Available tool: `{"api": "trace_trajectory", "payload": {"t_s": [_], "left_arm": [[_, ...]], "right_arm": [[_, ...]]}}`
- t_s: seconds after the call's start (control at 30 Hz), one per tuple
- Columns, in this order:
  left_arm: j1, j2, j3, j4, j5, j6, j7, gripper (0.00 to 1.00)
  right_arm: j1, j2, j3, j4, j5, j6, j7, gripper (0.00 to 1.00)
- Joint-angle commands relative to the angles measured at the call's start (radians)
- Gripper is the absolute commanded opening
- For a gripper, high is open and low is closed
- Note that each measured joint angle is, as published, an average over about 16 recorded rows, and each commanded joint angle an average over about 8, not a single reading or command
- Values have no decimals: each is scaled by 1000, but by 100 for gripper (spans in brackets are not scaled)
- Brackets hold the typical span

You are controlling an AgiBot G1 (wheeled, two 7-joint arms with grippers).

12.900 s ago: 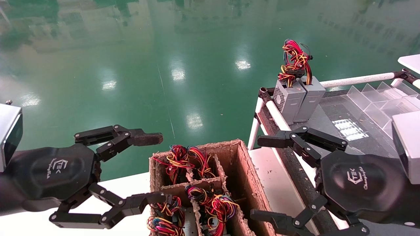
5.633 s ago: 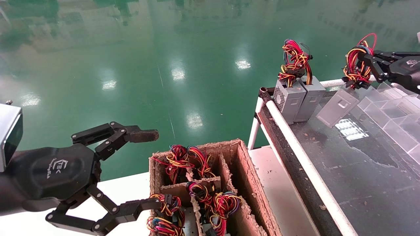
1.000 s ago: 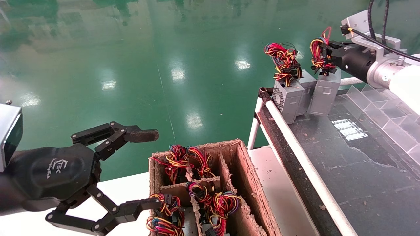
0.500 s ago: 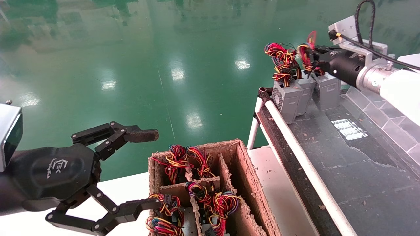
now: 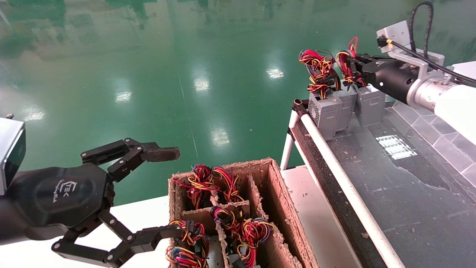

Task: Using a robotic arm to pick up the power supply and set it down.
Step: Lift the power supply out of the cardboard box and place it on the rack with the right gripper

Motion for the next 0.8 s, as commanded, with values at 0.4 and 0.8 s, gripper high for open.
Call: {"api": "trace_trajectory", "payload": {"t_s": [0.4, 0.8], "left_arm": [[0, 0, 0, 0, 0, 0, 0, 100], [0, 0, 0, 0, 0, 0, 0, 100]], "right_arm": [[-16, 30, 32, -3, 47, 1, 9, 0], [-39, 39, 53, -6, 76, 18, 14, 7]]}}
